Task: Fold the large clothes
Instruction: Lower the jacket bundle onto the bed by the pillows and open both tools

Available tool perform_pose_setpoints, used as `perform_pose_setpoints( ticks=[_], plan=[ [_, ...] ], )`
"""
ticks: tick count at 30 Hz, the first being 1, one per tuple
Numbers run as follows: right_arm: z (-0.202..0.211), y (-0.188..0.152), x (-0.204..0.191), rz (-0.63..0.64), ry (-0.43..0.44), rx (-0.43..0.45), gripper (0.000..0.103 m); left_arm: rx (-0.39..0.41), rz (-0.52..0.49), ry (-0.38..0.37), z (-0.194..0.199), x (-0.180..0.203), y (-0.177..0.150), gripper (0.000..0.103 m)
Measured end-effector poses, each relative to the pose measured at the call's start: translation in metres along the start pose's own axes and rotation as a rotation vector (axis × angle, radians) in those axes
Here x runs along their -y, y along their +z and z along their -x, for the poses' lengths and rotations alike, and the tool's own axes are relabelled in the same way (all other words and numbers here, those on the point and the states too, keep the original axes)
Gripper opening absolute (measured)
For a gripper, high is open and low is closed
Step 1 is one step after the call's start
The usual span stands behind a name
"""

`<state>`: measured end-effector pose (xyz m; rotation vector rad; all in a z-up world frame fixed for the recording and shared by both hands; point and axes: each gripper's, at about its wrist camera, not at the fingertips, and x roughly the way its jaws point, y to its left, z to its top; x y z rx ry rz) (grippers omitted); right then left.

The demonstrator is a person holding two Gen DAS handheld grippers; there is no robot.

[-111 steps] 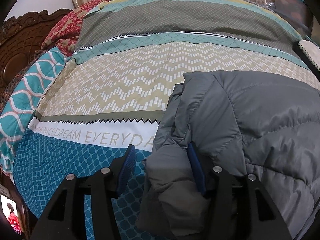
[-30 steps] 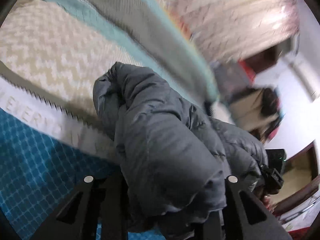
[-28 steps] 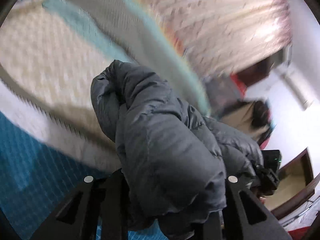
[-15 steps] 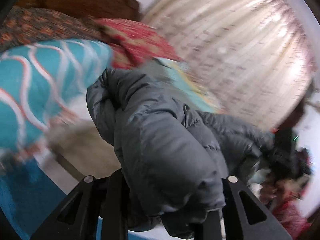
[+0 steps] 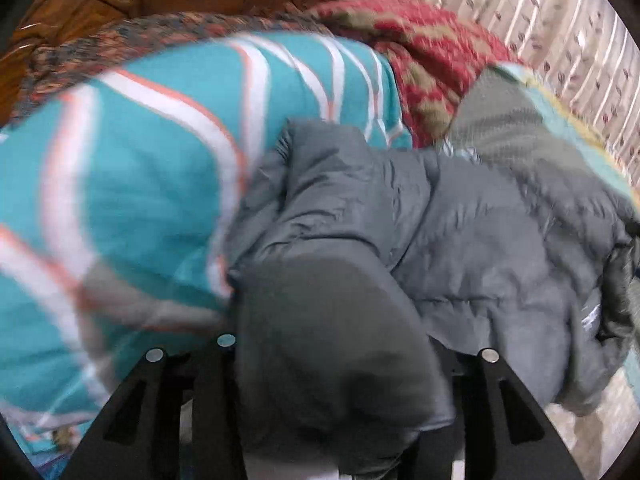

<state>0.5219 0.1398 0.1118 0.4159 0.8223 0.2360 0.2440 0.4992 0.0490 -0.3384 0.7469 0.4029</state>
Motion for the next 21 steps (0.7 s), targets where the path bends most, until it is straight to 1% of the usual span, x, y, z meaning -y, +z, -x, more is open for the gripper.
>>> perform_pose_setpoints(
  ticks=[1,2,3,6,8,9,12,15,19,21],
  plan=[
    [0.007,0.002,0.011,-0.049,0.000,0.001,0.086,0.032,0.027,-0.007,0.016,-0.004,0.000,0.073],
    [0.013,0.003,0.016,-0.066,0.001,-0.001,0.086,0.055,0.043,-0.007,0.024,-0.005,0.000,0.073],
    [0.025,0.000,0.019,-0.065,0.006,0.012,0.086,0.097,0.063,-0.013,0.044,-0.008,-0.003,0.073],
    [0.058,-0.015,0.011,0.045,0.011,0.050,0.086,0.171,0.090,-0.021,0.092,-0.013,-0.017,0.078],
    [0.084,-0.035,0.003,0.134,0.026,0.063,0.086,0.223,0.106,0.003,0.117,-0.017,-0.024,0.081],
    [0.094,-0.045,0.001,0.164,0.033,0.058,0.086,0.230,0.111,0.006,0.123,-0.017,-0.025,0.084],
    [0.119,-0.077,-0.001,0.194,0.080,0.000,0.086,0.169,0.116,0.024,0.129,-0.018,-0.021,0.085],
    [0.152,-0.119,0.002,0.206,0.139,-0.048,0.086,0.168,0.131,0.019,0.157,-0.022,-0.030,0.085],
    [0.189,-0.177,0.004,0.237,0.166,-0.127,0.086,0.134,0.049,0.011,0.191,-0.001,-0.058,0.085],
    [0.205,-0.202,0.009,0.235,0.169,-0.155,0.086,0.104,0.005,0.004,0.208,0.015,-0.080,0.085]
  ],
)
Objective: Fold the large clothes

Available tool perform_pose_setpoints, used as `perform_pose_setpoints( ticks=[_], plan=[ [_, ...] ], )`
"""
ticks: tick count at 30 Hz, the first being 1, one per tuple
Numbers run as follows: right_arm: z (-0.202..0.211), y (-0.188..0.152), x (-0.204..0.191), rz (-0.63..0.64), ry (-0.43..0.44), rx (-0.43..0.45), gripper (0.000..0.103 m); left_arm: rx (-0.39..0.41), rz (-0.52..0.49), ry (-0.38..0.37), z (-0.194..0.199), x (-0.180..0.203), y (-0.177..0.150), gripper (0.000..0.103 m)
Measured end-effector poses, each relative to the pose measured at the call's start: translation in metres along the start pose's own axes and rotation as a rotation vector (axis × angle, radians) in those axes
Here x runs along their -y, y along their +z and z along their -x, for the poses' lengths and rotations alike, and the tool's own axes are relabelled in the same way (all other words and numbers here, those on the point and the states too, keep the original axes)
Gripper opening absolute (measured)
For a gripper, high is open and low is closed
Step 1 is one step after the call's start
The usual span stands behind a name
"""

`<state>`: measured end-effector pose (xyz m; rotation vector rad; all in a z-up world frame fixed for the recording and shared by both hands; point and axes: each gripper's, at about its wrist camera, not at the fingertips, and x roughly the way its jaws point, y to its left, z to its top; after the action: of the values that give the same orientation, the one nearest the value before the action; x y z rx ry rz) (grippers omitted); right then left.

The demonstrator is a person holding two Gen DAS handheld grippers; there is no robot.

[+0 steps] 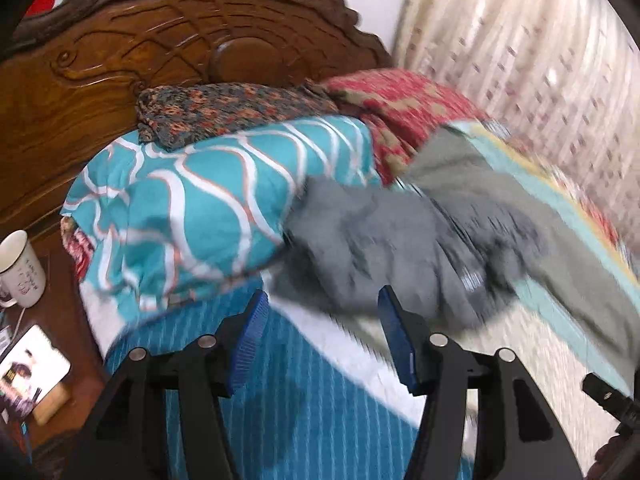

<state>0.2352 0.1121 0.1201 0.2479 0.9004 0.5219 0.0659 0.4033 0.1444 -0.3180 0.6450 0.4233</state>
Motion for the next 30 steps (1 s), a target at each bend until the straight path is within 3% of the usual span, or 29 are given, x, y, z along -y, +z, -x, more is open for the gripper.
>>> perform_pose_setpoints(
  ticks=[6,9,14,30],
  plan=[
    [0.043,-0.076,0.003,-0.052,0.006,-0.043,0.086,-0.041,-0.115,-0.016,0.050,0.036,-0.054,0.086],
    [0.057,-0.110,0.007,-0.047,-0.003,-0.087,0.086,-0.045,-0.136,-0.018,0.068,0.047,-0.073,0.091],
    [0.080,-0.145,0.016,-0.085,0.015,-0.112,0.086,-0.055,-0.182,-0.004,0.090,0.066,-0.100,0.098],
    [0.102,-0.174,0.022,-0.108,0.053,-0.115,0.086,-0.100,-0.268,0.034,0.111,0.101,-0.143,0.107]
  ],
)
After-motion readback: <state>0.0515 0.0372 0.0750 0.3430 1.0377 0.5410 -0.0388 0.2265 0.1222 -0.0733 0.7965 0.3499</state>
